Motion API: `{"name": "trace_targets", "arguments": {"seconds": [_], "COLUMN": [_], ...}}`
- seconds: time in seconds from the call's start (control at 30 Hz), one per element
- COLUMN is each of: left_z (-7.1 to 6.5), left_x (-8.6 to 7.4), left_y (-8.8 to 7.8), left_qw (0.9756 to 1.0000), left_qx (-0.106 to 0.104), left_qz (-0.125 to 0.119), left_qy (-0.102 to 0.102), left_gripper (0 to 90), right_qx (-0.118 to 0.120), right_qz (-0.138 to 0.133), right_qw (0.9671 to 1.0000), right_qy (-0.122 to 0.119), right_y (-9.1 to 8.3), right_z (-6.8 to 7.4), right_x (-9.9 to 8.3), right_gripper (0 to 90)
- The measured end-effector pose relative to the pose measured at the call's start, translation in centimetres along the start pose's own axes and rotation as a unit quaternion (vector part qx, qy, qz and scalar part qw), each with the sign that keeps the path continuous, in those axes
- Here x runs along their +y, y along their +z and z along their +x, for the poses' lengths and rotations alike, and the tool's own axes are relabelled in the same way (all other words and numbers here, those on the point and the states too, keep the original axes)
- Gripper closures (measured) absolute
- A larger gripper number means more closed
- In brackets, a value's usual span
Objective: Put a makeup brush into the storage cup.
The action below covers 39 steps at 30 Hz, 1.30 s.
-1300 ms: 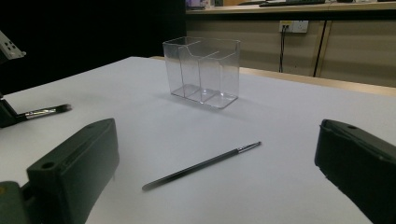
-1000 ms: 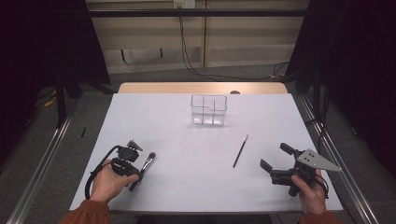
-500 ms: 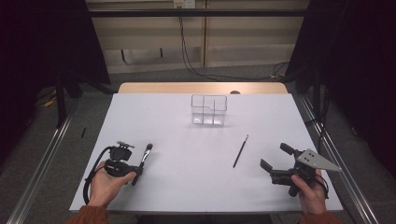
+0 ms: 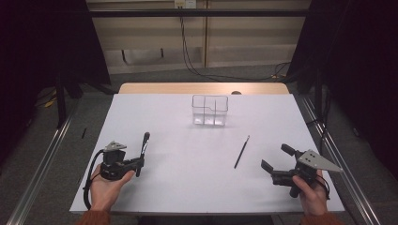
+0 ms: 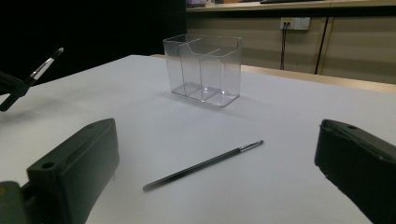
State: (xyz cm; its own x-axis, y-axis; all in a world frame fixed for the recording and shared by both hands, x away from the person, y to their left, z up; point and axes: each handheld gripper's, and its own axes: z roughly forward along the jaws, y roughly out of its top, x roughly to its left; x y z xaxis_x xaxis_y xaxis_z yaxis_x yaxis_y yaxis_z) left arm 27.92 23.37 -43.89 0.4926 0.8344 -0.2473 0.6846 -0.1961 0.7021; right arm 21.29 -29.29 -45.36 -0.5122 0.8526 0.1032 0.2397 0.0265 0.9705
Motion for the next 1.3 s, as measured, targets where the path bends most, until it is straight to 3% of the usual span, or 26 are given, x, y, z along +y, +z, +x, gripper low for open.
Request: {"name": "trace_targets", "arguments": {"seconds": [0.07,0.1,0.13,0.2,0.4,0.6,0.7,0.9,1.03,1.3], "left_z": [0.0,0.0,0.0,-0.1,-0.2,-0.6,-1.0,-1.9,-2.7,-4.0], "left_x": [-0.2,-0.2,-0.3,-0.4,-0.4,-0.4,-0.3,-0.2,0.1,0.4], "left_y": [-0.2,-0.2,-0.5,-0.7,-0.8,-1.0,-1.2,-1.2,-1.1,-0.3], "left_qw": [0.9995,0.9995,0.9977,0.9953,0.9916,0.9856,0.9843,0.9787,0.9766,0.9743], "left_qx": [-0.008,-0.008,-0.016,-0.010,-0.016,-0.012,-0.009,-0.025,-0.040,-0.062], "left_qz": [-0.028,-0.028,-0.062,-0.091,-0.123,-0.162,-0.168,-0.191,-0.191,-0.192], "left_qy": [0.010,0.010,0.023,0.033,0.035,0.048,0.055,0.072,0.091,0.101], "left_gripper": [79.9,79.9,79.9,79.9,79.8,79.8,79.9,79.8,79.8,79.8], "right_qx": [0.000,0.000,0.001,0.001,0.002,0.003,0.005,0.029,0.040,0.088], "right_qz": [-0.001,-0.001,-0.001,-0.001,-0.001,-0.001,-0.002,0.000,-0.003,0.001], "right_qw": [1.0000,1.0000,1.0000,1.0000,1.0000,1.0000,1.0000,0.9996,0.9992,0.9961], "right_qy": [-0.001,-0.002,-0.001,-0.003,-0.002,-0.002,-0.001,-0.006,-0.002,0.000], "right_y": [-0.1,-0.1,-0.1,-0.1,-0.1,-0.1,0.0,0.7,1.1,2.5], "right_z": [0.1,0.1,0.1,0.1,0.1,0.1,0.2,1.3,1.7,3.1], "right_x": [0.1,0.1,0.0,0.0,0.0,0.1,0.1,0.3,0.6,1.6], "right_gripper": [0.0,0.0,0.0,0.0,0.0,0.0,0.0,0.0,0.0,0.0]}}
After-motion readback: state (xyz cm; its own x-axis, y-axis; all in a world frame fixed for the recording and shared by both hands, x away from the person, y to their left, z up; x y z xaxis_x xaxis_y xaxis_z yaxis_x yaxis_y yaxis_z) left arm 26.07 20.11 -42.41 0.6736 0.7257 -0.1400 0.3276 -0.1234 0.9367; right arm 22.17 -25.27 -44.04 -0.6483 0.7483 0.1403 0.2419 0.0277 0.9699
